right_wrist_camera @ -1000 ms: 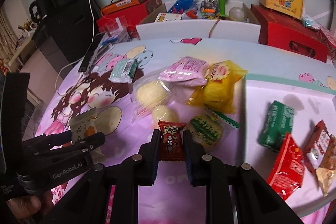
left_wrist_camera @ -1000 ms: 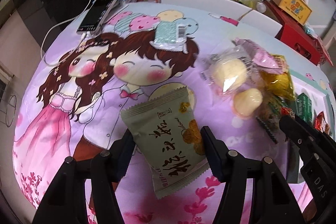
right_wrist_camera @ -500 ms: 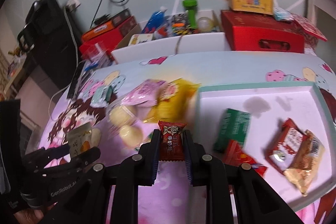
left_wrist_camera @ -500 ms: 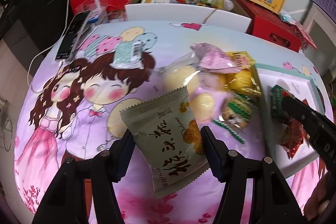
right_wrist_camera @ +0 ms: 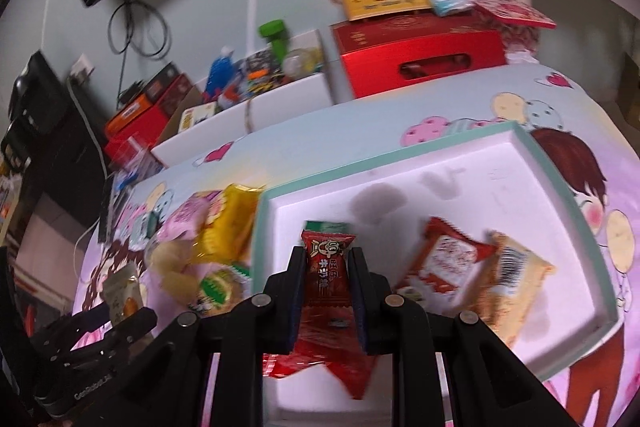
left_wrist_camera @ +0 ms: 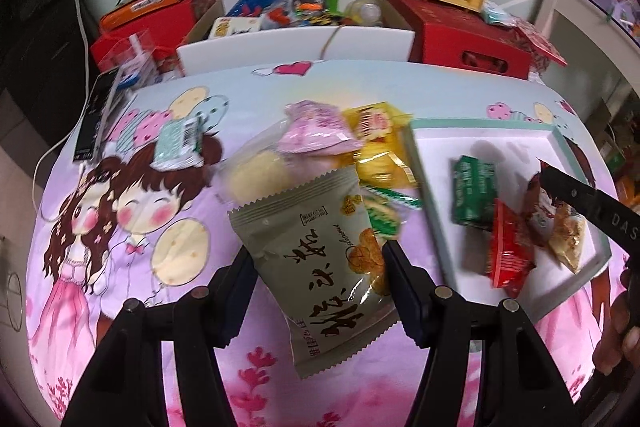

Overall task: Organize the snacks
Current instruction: 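Carry the white packet and red candy into the white tray and open both tools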

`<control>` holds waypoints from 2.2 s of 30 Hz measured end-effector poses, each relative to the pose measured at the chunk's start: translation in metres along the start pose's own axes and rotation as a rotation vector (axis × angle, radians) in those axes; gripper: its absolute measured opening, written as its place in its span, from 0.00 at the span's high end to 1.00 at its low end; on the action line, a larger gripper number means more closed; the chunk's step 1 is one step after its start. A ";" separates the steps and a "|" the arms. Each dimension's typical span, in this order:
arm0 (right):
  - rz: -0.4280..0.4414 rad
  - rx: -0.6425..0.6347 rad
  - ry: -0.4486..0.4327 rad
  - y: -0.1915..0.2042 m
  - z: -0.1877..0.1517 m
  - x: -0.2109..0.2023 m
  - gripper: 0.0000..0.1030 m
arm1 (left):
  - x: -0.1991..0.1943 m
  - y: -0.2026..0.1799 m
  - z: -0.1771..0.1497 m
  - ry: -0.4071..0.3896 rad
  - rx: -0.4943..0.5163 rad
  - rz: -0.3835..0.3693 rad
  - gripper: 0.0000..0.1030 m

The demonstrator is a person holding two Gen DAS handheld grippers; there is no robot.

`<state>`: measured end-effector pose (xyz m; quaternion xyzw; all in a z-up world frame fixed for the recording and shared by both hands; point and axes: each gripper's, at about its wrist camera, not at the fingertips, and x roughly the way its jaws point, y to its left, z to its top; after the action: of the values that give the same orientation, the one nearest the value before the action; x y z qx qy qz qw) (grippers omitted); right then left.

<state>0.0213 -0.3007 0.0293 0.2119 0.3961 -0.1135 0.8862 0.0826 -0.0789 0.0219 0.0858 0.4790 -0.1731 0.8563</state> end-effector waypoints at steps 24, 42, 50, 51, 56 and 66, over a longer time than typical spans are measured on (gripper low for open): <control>-0.043 0.080 0.016 -0.052 0.013 0.030 0.78 | 0.057 -0.099 0.064 0.000 0.249 -0.038 0.38; -0.045 0.122 0.007 -0.068 0.015 0.026 0.78 | 0.100 -0.146 0.065 0.048 0.374 0.001 0.39; -0.080 0.113 0.019 -0.073 0.015 0.027 0.78 | 0.096 -0.145 0.063 0.053 0.345 -0.025 0.38; -0.077 0.115 0.020 -0.073 0.015 0.027 0.78 | 0.094 -0.142 0.063 0.052 0.335 -0.023 0.38; -0.078 0.108 0.013 -0.070 0.015 0.025 0.76 | 0.080 -0.134 0.063 0.036 0.297 -0.054 0.33; -0.113 0.078 0.025 -0.063 0.016 0.022 0.75 | 0.057 -0.103 0.056 0.019 0.192 -0.039 0.24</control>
<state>0.0233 -0.3643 0.0039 0.2252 0.4139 -0.1761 0.8643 0.1150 -0.2041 0.0048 0.1598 0.4701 -0.2340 0.8359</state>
